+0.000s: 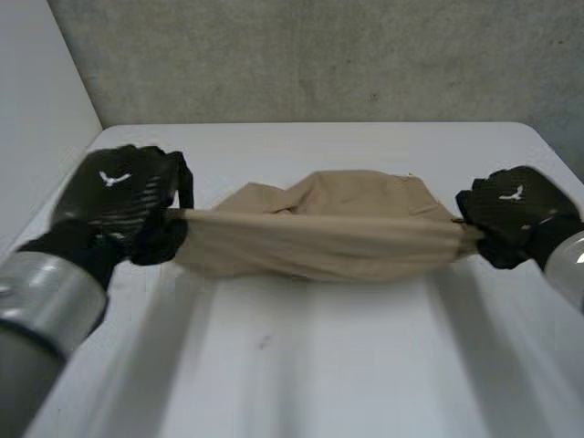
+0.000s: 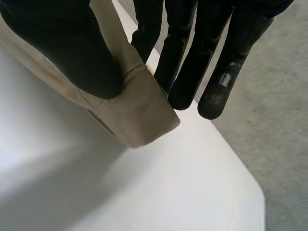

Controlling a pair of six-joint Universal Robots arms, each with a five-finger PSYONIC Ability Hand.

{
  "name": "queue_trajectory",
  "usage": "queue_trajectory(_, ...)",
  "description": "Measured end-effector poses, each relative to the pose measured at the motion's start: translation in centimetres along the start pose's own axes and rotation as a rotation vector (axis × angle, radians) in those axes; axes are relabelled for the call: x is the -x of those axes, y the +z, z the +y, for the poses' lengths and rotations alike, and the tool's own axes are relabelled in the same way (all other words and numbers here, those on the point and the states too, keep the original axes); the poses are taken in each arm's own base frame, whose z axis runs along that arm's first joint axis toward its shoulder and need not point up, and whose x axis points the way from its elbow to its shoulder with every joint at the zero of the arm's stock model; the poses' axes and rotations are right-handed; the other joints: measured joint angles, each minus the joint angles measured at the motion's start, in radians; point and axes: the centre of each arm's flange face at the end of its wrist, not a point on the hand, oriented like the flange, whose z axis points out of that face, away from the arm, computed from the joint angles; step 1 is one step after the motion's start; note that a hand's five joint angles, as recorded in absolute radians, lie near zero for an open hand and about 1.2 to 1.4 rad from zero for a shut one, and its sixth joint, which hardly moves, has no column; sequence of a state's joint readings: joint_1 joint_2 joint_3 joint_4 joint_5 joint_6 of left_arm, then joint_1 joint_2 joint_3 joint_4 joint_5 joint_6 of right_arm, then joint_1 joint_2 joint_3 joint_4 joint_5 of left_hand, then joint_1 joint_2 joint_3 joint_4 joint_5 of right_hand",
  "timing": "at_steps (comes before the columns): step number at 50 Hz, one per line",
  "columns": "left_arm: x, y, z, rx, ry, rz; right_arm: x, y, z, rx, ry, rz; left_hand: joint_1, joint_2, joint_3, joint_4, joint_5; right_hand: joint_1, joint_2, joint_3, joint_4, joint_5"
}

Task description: Fold the shorts.

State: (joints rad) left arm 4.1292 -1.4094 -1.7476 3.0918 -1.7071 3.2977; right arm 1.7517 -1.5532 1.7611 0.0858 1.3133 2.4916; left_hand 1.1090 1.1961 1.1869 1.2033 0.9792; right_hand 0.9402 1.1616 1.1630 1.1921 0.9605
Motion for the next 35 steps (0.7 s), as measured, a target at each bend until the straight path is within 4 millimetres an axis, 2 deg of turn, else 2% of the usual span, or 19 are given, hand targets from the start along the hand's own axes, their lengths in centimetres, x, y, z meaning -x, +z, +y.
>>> queue_trajectory(1, 0.0, -0.7, -0.5, 0.0, 0.001, 0.016, -0.5, -1.5, -1.1, 0.007, -0.003, 0.006, 0.0, 0.0, 0.0, 0.0, 0.0, 0.005, 0.0, 0.015, 0.0, 0.002)
queue_trajectory(4, 0.0, -1.8, -1.0, 0.011, 0.003, 0.042, -0.6, -2.3, -1.5, 0.013, -0.004, 0.005, 0.0, 0.0, 0.0, 0.0, 0.0, 0.005, 0.0, 0.015, 0.0, 0.002)
queue_trajectory(5, -0.1, -3.5, -1.1, 0.053, 0.006, 0.084, -0.7, -4.3, -2.3, 0.041, -0.007, -0.014, 0.0, 0.001, 0.0, 0.0, 0.0, 0.011, 0.0, 0.017, 0.0, 0.009)
queue_trajectory(8, -0.2, -5.4, -0.7, 0.121, 0.009, 0.131, -0.4, -6.1, -2.8, 0.074, -0.026, -0.048, 0.0, 0.001, 0.0, 0.0, 0.01, 0.014, 0.0, 0.017, 0.0, 0.015)
queue_trajectory(11, -0.4, -6.9, -0.1, 0.18, 0.009, 0.17, -0.1, -7.3, -2.7, 0.112, -0.06, -0.084, 0.0, 0.001, 0.0, 0.0, 0.01, 0.014, 0.0, 0.017, 0.0, 0.016)
queue_trajectory(14, -0.4, -7.3, 0.2, 0.2, 0.009, 0.184, 0.1, -7.6, -2.5, 0.126, -0.075, -0.097, 0.0, 0.001, 0.0, 0.0, 0.01, 0.014, 0.0, 0.017, 0.0, 0.016)
queue_trajectory(17, -0.7, -7.9, 1.7, 0.261, 0.003, 0.217, 1.0, -7.9, -1.2, 0.189, -0.119, -0.155, 0.0, 0.001, 0.0, 0.0, 0.01, 0.015, 0.0, 0.017, 0.0, 0.016)
queue_trajectory(21, -0.8, -6.9, 3.2, 0.299, -0.001, 0.215, 1.8, -6.9, 0.4, 0.238, -0.119, -0.208, 0.0, 0.001, 0.0, 0.0, 0.01, 0.014, 0.0, 0.017, 0.0, 0.016)
queue_trajectory(24, -0.9, -5.2, 4.6, 0.326, -0.003, 0.207, 2.4, -5.6, 1.7, 0.275, -0.109, -0.242, 0.0, 0.002, 0.0, 0.0, 0.01, 0.015, 0.01, 0.017, 0.0, 0.019)
queue_trajectory(26, -1.0, -3.4, 5.7, 0.338, -0.002, 0.197, 2.6, -4.3, 2.6, 0.29, -0.103, -0.25, 0.0, 0.002, 0.0, 0.0, 0.01, 0.014, 0.01, 0.017, 0.0, 0.021)
queue_trajectory(28, -1.1, -2.4, 6.1, 0.338, -0.001, 0.192, 2.6, -3.7, 2.9, 0.288, -0.102, -0.245, 0.0, 0.002, 0.0, 0.0, 0.01, 0.014, 0.01, 0.017, 0.0, 0.021)
queue_trajectory(30, -1.1, -0.4, 6.7, 0.329, 0.003, 0.181, 2.3, -2.6, 3.2, 0.277, -0.099, -0.227, 0.0, 0.002, 0.0, 0.0, 0.01, 0.019, 0.01, 0.017, 0.0, 0.021)
queue_trajectory(31, -1.1, -0.4, 6.7, 0.329, 0.003, 0.181, 2.3, -2.6, 3.2, 0.277, -0.099, -0.227, 0.0, 0.002, 0.0, 0.0, 0.01, 0.019, 0.01, 0.017, 0.0, 0.021)
queue_trajectory(35, -1.0, 4.2, 6.7, 0.263, 0.019, 0.153, 1.3, 0.3, 2.7, 0.212, -0.08, -0.16, 0.0, 0.002, 0.001, 0.0, 0.01, 0.02, 0.01, 0.017, 0.0, 0.021)
